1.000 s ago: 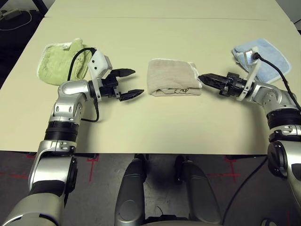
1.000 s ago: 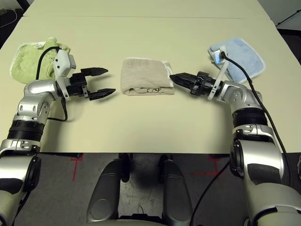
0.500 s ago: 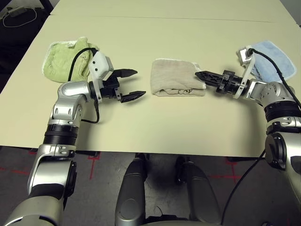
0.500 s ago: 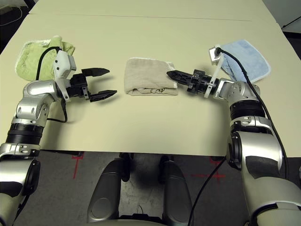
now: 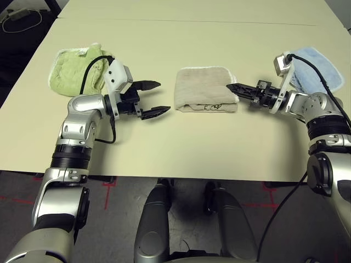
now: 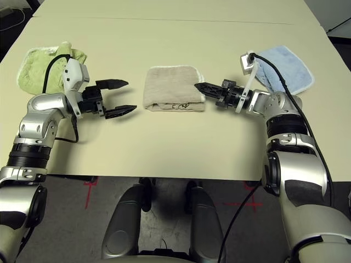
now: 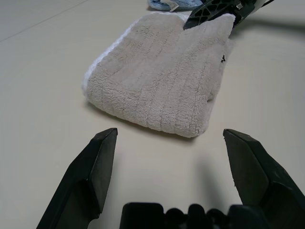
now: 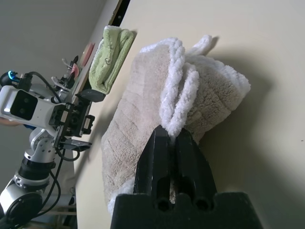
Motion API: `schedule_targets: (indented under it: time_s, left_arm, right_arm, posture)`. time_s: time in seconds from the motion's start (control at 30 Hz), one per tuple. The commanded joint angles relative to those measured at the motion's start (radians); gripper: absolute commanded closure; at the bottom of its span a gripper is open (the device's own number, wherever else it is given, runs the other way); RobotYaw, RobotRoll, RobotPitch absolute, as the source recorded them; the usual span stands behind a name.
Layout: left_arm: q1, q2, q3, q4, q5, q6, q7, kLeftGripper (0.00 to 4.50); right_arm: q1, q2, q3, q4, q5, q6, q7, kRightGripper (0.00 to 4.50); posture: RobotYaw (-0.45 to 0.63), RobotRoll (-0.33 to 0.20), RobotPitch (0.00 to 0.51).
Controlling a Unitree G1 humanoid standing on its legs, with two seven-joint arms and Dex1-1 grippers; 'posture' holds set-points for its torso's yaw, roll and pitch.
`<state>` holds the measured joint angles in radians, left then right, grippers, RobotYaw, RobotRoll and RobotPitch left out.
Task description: Fold the towel and set it aside.
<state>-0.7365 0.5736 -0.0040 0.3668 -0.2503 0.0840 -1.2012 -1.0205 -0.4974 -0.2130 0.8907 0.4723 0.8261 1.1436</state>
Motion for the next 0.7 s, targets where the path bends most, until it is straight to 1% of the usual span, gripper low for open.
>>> schedule_targets:
  time_s: [0.03,0.2,0.33,0.47,0.53,0.7]
  left_arm:
    - [-0.002,0.010,-0.019,-0.005,0.003,0.007,-0.016,0.00]
    - [-0.009,0.007,-0.028,0.005,0.007,0.003,-0.020,0.00]
    - [-0.020,0.002,-0.035,0.017,0.009,0.002,-0.021,0.00]
    - [-0.023,-0.011,-0.030,0.022,-0.003,0.023,-0.009,0.00]
    - [-0.020,-0.013,-0.030,0.021,-0.003,0.023,-0.009,0.00]
    - [-0.021,-0.015,-0.034,0.031,0.001,0.019,-0.016,0.00]
  right_arm:
    - [0.006,-0.025,-0.031,0.008,0.006,-0.022,-0.018,4.47]
    - [0.001,-0.034,-0.048,0.001,0.007,-0.058,-0.022,4.47]
    - [-0.018,-0.023,-0.079,-0.005,0.019,-0.120,-0.045,4.47]
    - [-0.036,-0.003,-0.137,-0.007,0.036,-0.260,-0.092,4.47]
    - [-0.045,0.004,-0.186,0.000,0.065,-0.323,-0.112,4.47]
    - [-0.059,-0.008,-0.241,0.017,0.091,-0.433,-0.126,4.47]
  posture:
    - [0.10,0.000,0.260]
    - [0.09,0.000,0.256]
    - [0.07,0.000,0.254]
    - [0.07,0.000,0.253]
    - [0.06,0.000,0.252]
    - [0.05,0.000,0.251]
